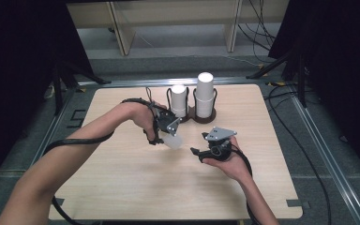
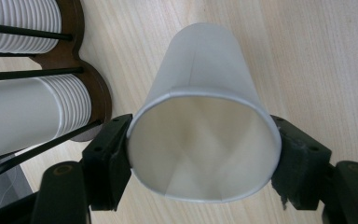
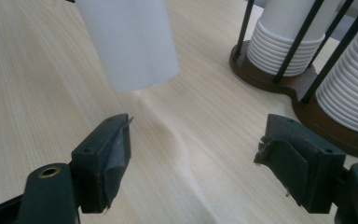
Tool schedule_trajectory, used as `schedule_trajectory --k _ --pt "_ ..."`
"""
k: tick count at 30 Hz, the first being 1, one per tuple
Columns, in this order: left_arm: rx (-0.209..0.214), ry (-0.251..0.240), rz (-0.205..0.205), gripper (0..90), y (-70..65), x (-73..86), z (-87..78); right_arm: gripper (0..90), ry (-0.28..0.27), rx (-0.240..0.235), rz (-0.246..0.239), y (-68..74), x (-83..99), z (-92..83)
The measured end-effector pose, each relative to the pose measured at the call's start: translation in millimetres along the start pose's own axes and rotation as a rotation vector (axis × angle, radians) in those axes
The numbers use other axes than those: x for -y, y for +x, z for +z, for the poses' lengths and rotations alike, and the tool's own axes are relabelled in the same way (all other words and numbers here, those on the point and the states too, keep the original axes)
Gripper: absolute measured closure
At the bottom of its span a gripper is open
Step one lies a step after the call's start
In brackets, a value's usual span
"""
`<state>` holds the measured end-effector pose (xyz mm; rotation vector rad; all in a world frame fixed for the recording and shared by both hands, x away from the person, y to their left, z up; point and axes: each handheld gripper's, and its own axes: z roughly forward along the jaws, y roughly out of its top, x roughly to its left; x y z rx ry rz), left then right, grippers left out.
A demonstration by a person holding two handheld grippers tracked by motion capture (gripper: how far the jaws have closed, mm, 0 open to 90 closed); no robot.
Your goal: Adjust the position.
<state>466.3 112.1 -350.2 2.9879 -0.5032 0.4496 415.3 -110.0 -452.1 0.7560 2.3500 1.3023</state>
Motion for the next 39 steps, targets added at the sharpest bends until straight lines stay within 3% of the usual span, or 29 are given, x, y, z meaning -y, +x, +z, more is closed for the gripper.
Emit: schedule_trajectory --k 1,6,7,9,10,20,22,23,27,29,34,37,39 --pt "0.002 -0.002 -0.005 29.1 -0.4 -0.3 0.4 24.5 -0.003 -0.008 -0.021 -1.0 -0.3 1.0" --pt "0.01 0.018 0.007 29.1 -0.2 -1.9 0.6 24.5 -0.001 -0.019 -0.036 2.4 -0.4 4.9" --pt "0.01 -0.001 -0.018 29.1 -1.7 -1.8 1.7 24.5 0.003 -0.024 -0.034 3.0 -0.7 5.5" --pt "0.011 0.0 -0.016 29.1 -1.8 -2.1 2.1 24.4 -0.003 -0.018 -0.046 3.2 -1.2 6.5" --pt "0.013 0.002 -0.016 29.1 -2.0 -2.1 2.4 24.4 0.001 -0.02 -0.031 4.5 -1.1 6.6" --pt "0.027 0.04 0.015 29.1 -0.6 -2.5 0.9 24.5 -0.005 -0.029 -0.048 6.2 -4.6 9.2" --pt "0.027 0.025 -0.006 29.1 -1.7 -2.6 1.0 24.5 -0.004 -0.034 -0.049 6.6 -5.3 10.0" --pt "0.029 0.043 0.02 29.1 -0.2 -3.3 -0.1 24.6 -0.007 -0.034 -0.049 6.9 -5.3 10.5" --pt "0.033 0.034 0.007 29.1 -1.1 -4.7 0.4 24.7 -0.007 -0.036 -0.05 8.3 -5.2 12.5" --pt "0.042 0.052 0.031 29.1 -0.2 -5.7 -0.1 24.8 -0.008 -0.036 -0.049 9.3 -5.1 13.3" --pt "0.047 0.065 0.037 29.1 0.0 -7.4 0.3 25.1 -0.01 -0.042 -0.049 12.1 -5.9 15.6" --pt "0.049 0.064 0.032 29.1 -0.4 -8.4 0.7 25.2 -0.016 -0.04 -0.076 13.0 -7.5 17.2" --pt "0.05 0.071 0.039 29.1 -0.1 -9.1 0.8 25.2 -0.019 -0.045 -0.053 15.1 -7.7 18.3"
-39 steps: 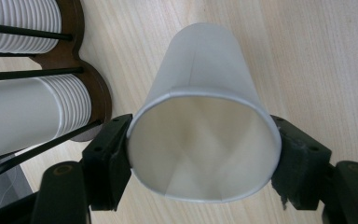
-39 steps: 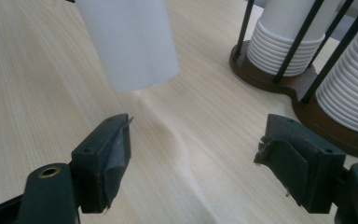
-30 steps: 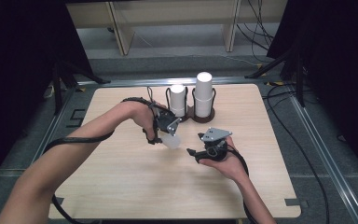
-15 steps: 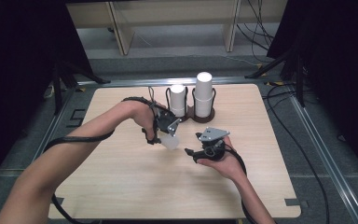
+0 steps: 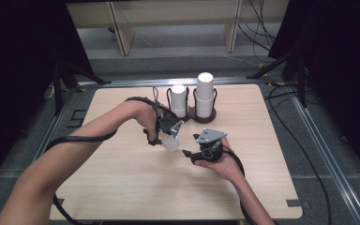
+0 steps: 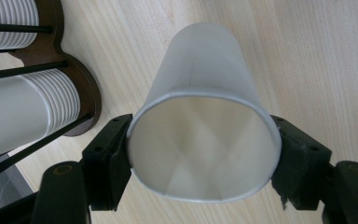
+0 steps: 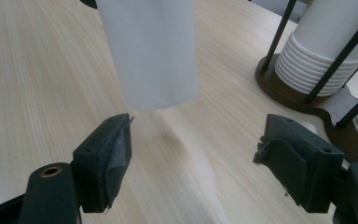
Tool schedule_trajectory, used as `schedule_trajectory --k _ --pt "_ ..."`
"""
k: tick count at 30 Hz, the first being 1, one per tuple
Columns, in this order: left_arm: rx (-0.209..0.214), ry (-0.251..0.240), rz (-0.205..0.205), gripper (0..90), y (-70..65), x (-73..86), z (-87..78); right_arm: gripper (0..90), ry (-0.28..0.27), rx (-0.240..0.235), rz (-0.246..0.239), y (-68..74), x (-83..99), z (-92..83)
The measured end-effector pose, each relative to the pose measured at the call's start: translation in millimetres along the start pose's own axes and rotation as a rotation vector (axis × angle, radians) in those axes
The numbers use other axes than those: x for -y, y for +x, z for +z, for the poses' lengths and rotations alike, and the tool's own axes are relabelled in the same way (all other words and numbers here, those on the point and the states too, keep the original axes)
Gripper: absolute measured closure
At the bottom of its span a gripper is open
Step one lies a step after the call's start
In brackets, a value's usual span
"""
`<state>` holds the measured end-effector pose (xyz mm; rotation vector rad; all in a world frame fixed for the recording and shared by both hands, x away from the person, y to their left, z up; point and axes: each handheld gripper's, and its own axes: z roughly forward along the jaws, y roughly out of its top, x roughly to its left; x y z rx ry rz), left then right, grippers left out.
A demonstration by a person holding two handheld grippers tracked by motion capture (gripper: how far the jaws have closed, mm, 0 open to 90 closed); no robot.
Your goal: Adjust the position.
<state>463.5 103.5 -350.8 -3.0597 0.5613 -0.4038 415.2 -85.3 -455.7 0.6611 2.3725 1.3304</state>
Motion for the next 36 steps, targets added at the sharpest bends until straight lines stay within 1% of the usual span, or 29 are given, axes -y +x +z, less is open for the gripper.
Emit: schedule_trajectory --k 1,6,7,9,10,11,13,14,16,17,19,23,25,26,27,28,35,36 --pt "0.004 0.003 0.002 29.1 0.2 -0.2 0.2 25.2 0.0 -0.004 -0.02 -0.5 -1.0 0.7" --pt "0.009 -0.001 -0.005 29.1 -0.9 -0.4 1.1 25.2 -0.01 -0.014 -0.024 1.5 -2.3 4.3" --pt "0.009 0.003 -0.003 29.1 -1.2 -0.4 1.3 25.2 -0.013 -0.008 -0.028 1.9 -2.4 4.7" --pt "0.008 0.007 -0.002 29.1 -1.3 -0.2 1.4 25.3 -0.012 -0.013 -0.026 3.0 -2.7 5.4" --pt "0.008 0.006 -0.005 29.1 -1.3 -0.2 1.4 25.3 -0.015 -0.007 -0.035 3.1 -3.0 5.8" --pt "0.01 0.008 -0.004 29.0 -1.3 -0.2 1.4 25.4 -0.013 -0.015 -0.026 3.8 -3.0 6.4" --pt "0.014 0.015 -0.001 29.1 -1.5 -0.5 1.5 25.4 -0.017 -0.016 -0.032 4.5 -3.3 7.9" --pt "0.017 0.017 0.003 29.0 -1.5 -0.8 1.5 25.4 -0.015 -0.012 -0.045 4.2 -3.8 8.0" --pt "0.021 0.018 0.0 29.1 -1.4 -1.5 1.2 25.5 -0.014 -0.016 -0.023 6.7 -3.6 9.8" --pt "0.021 0.02 0.003 29.1 -1.4 -1.8 1.1 25.5 -0.02 -0.021 -0.036 6.9 -3.9 11.6" --pt "0.022 0.025 0.004 29.1 -1.1 -2.4 0.9 25.6 -0.019 -0.023 -0.04 7.8 -4.4 12.6" --pt "0.018 0.032 0.01 29.1 -0.4 -3.3 0.6 25.8 -0.035 -0.023 -0.043 9.3 -5.0 15.6" --pt "0.021 0.029 0.004 29.1 -0.8 -4.1 0.5 25.9 -0.037 -0.024 -0.044 9.6 -5.3 16.3" --pt "0.024 0.032 0.005 29.1 -0.6 -4.6 0.3 25.9 -0.043 -0.022 -0.054 9.5 -5.5 16.8" --pt "0.024 0.034 0.006 29.1 -0.6 -5.0 0.1 25.9 -0.045 -0.016 -0.053 10.1 -5.6 17.0" --pt "0.024 0.034 0.006 29.1 -0.6 -5.3 -0.1 25.9 -0.038 -0.022 -0.046 10.5 -5.8 16.9" --pt "0.026 0.042 0.009 29.0 0.4 -6.9 -1.4 26.0 -0.049 -0.023 -0.053 12.2 -6.4 19.1" --pt "0.026 0.043 0.009 29.0 0.5 -7.0 -1.5 26.0 -0.057 -0.02 -0.045 13.0 -6.0 20.1"
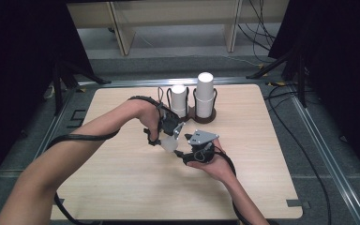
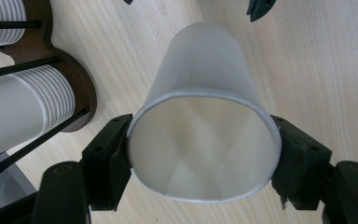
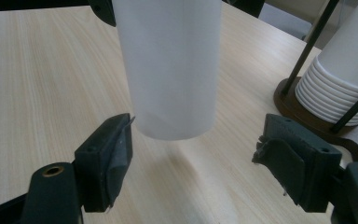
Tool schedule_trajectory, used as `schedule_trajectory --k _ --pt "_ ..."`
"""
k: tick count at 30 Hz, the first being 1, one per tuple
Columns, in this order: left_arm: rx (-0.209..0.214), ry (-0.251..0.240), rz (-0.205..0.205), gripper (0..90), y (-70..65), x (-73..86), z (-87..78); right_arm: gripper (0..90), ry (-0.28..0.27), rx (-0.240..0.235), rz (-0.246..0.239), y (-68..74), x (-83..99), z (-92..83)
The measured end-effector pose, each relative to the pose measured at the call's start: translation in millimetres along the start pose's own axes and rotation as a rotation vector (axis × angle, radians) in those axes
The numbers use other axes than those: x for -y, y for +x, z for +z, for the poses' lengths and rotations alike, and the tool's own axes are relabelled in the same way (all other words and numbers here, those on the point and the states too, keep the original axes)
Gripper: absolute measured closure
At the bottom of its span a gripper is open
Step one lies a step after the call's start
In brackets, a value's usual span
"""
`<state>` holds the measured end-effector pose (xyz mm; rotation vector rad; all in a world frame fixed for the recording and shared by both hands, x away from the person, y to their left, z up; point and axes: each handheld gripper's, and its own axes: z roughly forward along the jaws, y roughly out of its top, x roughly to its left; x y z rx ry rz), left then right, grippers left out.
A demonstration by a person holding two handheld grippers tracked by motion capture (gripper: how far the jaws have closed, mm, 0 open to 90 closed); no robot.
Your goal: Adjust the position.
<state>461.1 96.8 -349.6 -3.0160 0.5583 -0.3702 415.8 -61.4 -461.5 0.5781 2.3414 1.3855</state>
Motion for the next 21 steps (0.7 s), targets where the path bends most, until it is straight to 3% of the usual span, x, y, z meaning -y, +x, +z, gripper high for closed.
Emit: schedule_trajectory --k 21 --pt "0.01 0.004 0.006 29.0 0.4 -3.7 0.7 26.6 -0.04 -0.009 -0.013 6.9 -3.3 11.9"
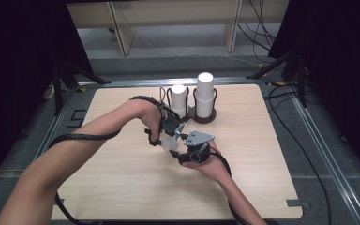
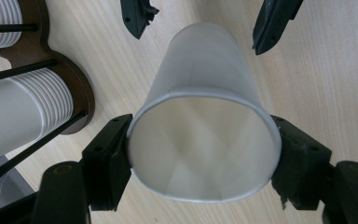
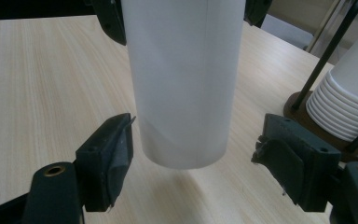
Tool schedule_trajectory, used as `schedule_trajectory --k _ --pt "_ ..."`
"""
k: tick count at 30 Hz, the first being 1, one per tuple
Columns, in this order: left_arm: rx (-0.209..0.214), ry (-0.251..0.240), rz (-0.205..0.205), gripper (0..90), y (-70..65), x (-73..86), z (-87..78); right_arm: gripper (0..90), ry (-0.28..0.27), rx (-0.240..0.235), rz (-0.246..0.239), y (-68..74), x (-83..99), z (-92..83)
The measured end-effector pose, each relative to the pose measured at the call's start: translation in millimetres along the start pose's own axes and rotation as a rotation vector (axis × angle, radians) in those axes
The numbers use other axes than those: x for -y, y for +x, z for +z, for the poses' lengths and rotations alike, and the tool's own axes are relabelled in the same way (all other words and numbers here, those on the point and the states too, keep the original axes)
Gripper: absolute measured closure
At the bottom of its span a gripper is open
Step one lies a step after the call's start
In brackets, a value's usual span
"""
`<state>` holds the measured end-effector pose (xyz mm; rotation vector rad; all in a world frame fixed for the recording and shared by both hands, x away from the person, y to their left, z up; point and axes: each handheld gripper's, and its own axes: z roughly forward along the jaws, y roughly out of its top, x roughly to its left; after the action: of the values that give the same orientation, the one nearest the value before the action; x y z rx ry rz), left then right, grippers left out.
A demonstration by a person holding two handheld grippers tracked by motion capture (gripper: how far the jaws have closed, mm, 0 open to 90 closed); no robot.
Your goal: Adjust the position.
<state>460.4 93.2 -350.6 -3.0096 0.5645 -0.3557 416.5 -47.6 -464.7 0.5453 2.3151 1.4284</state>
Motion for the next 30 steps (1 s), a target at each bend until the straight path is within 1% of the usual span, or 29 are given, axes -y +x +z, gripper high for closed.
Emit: schedule_trajectory --k 3,4,5,6,7,9,10,11,12,13,14,16,18,21,22,26,27,29,30 --pt "0.002 0.001 0.0 29.0 0.3 -0.2 0.0 26.6 -0.005 -0.005 -0.001 0.5 -1.3 1.1" --pt "0.002 0.001 0.001 29.0 0.6 -0.5 0.1 26.7 -0.004 0.0 0.012 1.5 -1.7 0.7" --pt "0.004 0.001 0.002 29.1 0.6 -0.7 0.2 26.7 -0.008 0.0 0.009 1.6 -2.2 1.1" --pt "0.005 0.002 0.004 29.0 0.6 -1.0 0.4 26.7 -0.013 -0.005 -0.007 0.8 -2.6 2.1" --pt "0.004 0.003 0.005 29.1 0.6 -1.2 0.4 26.8 -0.013 0.0 0.005 1.5 -2.8 2.0" --pt "0.004 0.002 0.005 29.1 0.5 -1.8 0.3 26.9 -0.02 -0.002 -0.011 0.7 -3.2 2.6" --pt "0.004 0.001 0.005 29.0 0.3 -2.0 0.3 27.0 -0.018 -0.003 0.007 1.9 -2.9 2.5" --pt "0.006 0.001 0.003 29.0 0.1 -2.0 0.3 27.1 -0.028 -0.001 -0.028 -0.1 -3.1 3.2" --pt "0.008 0.001 0.003 29.0 -0.1 -2.0 0.4 27.2 -0.017 -0.004 0.011 2.3 -2.2 2.9" --pt "0.009 0.002 0.002 29.1 -0.2 -1.9 0.5 27.2 -0.017 -0.007 0.013 3.0 -1.6 3.3" --pt "0.009 0.004 0.003 29.0 -0.2 -1.8 0.6 27.3 -0.021 -0.012 -0.005 2.2 -1.4 4.1" --pt "0.009 0.007 0.004 29.0 0.0 -1.5 0.9 27.4 -0.018 -0.012 -0.003 2.4 -1.0 4.0" --pt "0.011 0.005 0.003 29.0 0.0 -1.3 1.0 27.5 -0.028 -0.008 -0.016 2.0 -1.2 5.1" --pt "0.011 0.003 0.003 29.0 0.1 -1.4 0.6 27.8 -0.023 -0.018 -0.005 3.2 -1.9 5.5" --pt "0.011 0.004 0.003 29.1 0.3 -1.5 0.3 27.9 -0.019 -0.015 0.006 3.7 -1.9 5.1" --pt "0.013 0.0 0.0 29.1 0.2 -1.9 0.2 28.1 -0.029 -0.015 0.008 3.9 -1.2 6.6" --pt "0.013 -0.002 0.0 29.1 0.1 -2.0 0.2 28.2 -0.033 -0.015 -0.003 3.9 -0.9 7.4" --pt "0.01 -0.002 0.001 29.1 -0.1 -2.3 0.2 28.3 -0.03 -0.015 -0.007 4.0 -0.4 7.6" --pt "0.009 -0.002 0.003 29.0 0.0 -2.6 0.1 28.3 -0.027 -0.018 0.001 4.6 -0.1 7.6"
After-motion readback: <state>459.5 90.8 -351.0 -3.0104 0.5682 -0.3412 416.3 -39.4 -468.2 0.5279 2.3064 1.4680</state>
